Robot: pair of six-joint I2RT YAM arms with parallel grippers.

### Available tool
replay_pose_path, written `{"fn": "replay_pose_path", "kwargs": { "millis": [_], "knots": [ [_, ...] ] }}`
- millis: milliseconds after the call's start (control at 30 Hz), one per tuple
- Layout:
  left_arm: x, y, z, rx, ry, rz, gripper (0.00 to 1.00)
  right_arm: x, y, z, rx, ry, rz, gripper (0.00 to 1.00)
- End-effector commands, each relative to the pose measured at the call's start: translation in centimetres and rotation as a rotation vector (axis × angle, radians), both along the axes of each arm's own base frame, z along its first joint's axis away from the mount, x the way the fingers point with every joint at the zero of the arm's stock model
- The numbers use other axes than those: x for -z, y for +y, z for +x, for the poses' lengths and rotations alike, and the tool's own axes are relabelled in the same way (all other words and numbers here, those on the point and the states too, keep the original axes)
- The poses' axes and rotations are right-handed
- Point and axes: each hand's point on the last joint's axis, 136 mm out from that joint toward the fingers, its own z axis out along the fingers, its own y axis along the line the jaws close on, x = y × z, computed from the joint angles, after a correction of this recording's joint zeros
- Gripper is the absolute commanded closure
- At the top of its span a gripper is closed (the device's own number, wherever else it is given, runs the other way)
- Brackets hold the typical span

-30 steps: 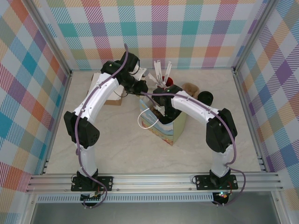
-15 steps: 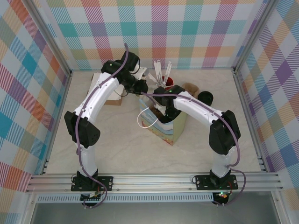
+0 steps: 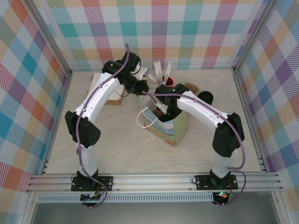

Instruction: Pack the takeout coffee

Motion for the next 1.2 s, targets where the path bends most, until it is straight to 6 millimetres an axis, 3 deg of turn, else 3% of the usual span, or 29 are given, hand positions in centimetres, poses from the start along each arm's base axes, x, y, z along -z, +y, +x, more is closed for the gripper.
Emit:
{"fn": "replay_pose_path", "kwargs": {
  "millis": [0, 800, 1167],
  "knots": [
    [0.2, 0.2, -0.1, -0.013, 0.018, 0.016, 0.85, -1.9, 0.4, -0.2, -0.010, -0.016, 0.052, 0.15],
    [0.1, 0.1, 0.0, -0.015, 0.014, 0.013, 0.84, -3.0, 0.0, -0.6, -0.012, -0.014, 0.045, 0.15],
    [-1.3, 0.0, -0.2, -0.017, -0.012, -0.018, 0.69, -4.1, -0.1, -0.8, 0.007, -0.016, 0.058, 0.15]
  ]
}}
